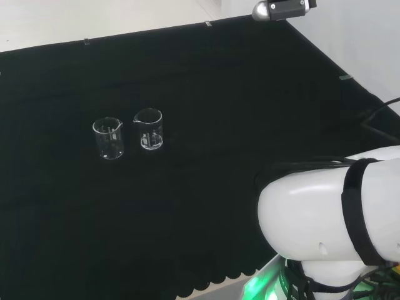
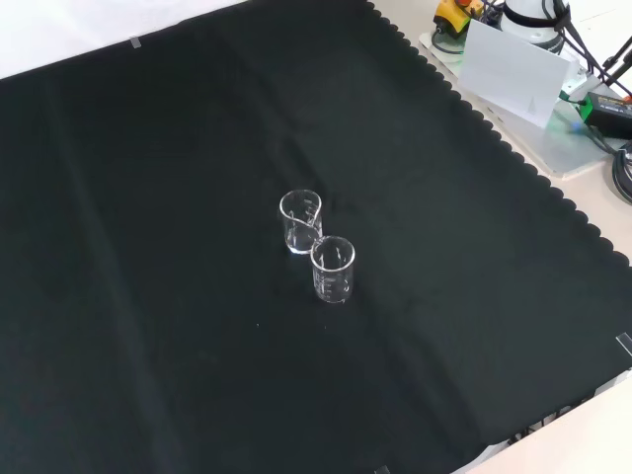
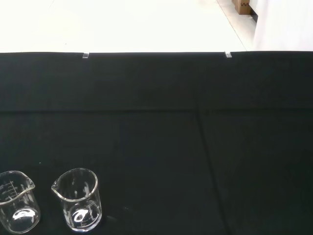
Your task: Pick up the beaker on the right.
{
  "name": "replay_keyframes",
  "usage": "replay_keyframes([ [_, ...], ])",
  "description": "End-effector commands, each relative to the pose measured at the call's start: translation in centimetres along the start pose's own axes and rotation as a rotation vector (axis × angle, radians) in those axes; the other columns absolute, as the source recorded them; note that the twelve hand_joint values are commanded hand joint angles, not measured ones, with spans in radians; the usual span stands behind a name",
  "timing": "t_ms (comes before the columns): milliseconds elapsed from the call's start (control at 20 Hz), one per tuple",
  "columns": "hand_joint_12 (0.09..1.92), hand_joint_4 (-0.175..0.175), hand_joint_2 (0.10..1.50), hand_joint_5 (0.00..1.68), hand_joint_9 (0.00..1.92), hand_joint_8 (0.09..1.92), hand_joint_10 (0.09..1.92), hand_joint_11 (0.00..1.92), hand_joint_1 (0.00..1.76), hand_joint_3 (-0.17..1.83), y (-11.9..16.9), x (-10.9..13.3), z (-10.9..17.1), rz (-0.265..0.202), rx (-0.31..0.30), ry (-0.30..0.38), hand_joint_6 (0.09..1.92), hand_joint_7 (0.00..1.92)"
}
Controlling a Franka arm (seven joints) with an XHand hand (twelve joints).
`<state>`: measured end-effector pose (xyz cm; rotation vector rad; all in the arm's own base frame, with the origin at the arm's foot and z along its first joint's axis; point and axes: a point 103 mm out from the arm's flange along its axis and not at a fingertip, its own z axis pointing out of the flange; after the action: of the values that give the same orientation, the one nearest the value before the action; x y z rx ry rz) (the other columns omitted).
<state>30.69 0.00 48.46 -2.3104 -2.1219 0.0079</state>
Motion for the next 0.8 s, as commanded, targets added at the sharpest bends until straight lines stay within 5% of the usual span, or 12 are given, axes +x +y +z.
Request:
replay_keyframes([
  [50, 0.75, -0.041, 1.00, 0.07, 0.00, 0.28, 0.61, 0.00, 0.17, 0.87, -0.2, 2.8, 0.0, -0.033, -0.010, -0.040, 0.09, 0.00],
  [200, 0.82, -0.037, 1.16, 0.06, 0.00, 0.25, 0.61, 0.00, 0.02, 0.79, -0.5, 7.7, -0.2, -0.057, -0.014, -0.048, 0.09, 0.00],
  [300, 0.83, -0.037, 1.17, 0.06, 0.00, 0.25, 0.62, 0.00, 0.00, 0.78, -0.5, 8.3, -0.2, -0.064, -0.013, -0.035, 0.09, 0.00],
  [800, 0.82, -0.038, 1.18, 0.06, 0.00, 0.25, 0.62, 0.00, 0.00, 0.77, 0.3, 6.5, 1.0, -0.027, -0.001, 0.017, 0.09, 0.00],
])
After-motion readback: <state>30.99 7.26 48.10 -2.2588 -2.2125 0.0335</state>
